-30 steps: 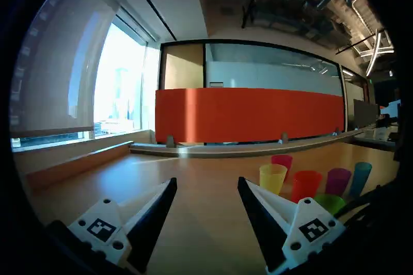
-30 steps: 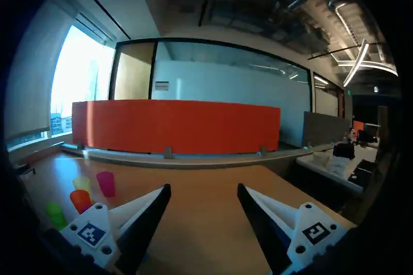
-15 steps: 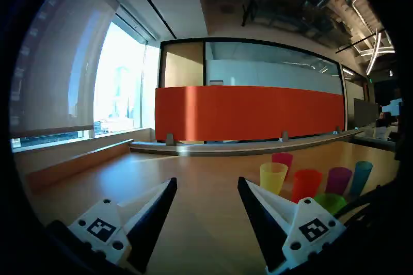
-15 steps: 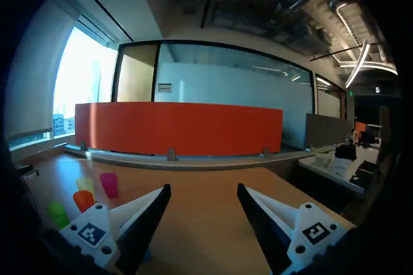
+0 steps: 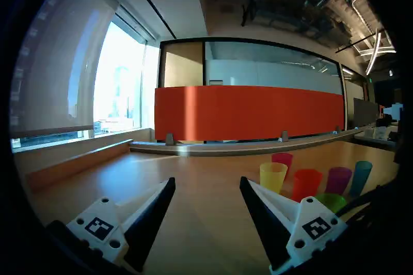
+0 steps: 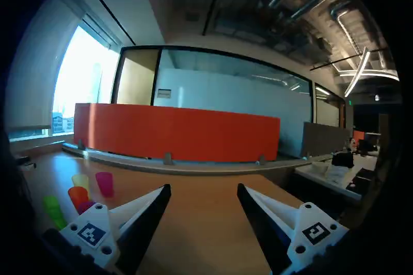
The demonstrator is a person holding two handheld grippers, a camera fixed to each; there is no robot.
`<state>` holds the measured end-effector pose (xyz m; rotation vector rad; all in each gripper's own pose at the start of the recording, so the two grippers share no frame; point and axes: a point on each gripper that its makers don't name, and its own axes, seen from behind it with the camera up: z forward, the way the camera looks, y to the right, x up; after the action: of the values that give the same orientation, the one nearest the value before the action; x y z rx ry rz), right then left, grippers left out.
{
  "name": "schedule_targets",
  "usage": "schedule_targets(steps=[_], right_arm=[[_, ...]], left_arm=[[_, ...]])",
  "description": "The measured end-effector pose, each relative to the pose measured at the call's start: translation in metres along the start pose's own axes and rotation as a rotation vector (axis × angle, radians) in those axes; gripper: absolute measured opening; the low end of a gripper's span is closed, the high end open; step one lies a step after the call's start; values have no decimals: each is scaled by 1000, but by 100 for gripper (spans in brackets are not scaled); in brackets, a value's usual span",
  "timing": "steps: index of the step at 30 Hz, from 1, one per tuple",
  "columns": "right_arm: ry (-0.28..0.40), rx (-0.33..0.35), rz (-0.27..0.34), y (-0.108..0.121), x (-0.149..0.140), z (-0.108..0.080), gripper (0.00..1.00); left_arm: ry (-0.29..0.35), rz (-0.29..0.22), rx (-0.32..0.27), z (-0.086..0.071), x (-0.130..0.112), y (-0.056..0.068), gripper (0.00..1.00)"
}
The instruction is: Pour water
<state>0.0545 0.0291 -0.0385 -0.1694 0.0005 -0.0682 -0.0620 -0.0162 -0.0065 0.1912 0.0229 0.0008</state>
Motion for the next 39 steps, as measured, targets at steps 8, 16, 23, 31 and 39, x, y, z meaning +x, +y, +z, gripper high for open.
schedule_targets(steps=[8,16,23,31,39], right_arm=[[56,43,9,-12,-9,8,100],[73,82,53,-21,-28,16,100],[61,108,69,-25,-50,23,100],[47,109,74,-28,-64,31,100],[29,114,73,-30,-79,35,100]], left_arm=[[0,0,0,-1,0,0,93],[0,0,0,-1,-1,0,93],[0,0,0,-1,-1,0,93],[0,0,0,0,-1,-1,93],[0,0,0,0,-1,-1,93]])
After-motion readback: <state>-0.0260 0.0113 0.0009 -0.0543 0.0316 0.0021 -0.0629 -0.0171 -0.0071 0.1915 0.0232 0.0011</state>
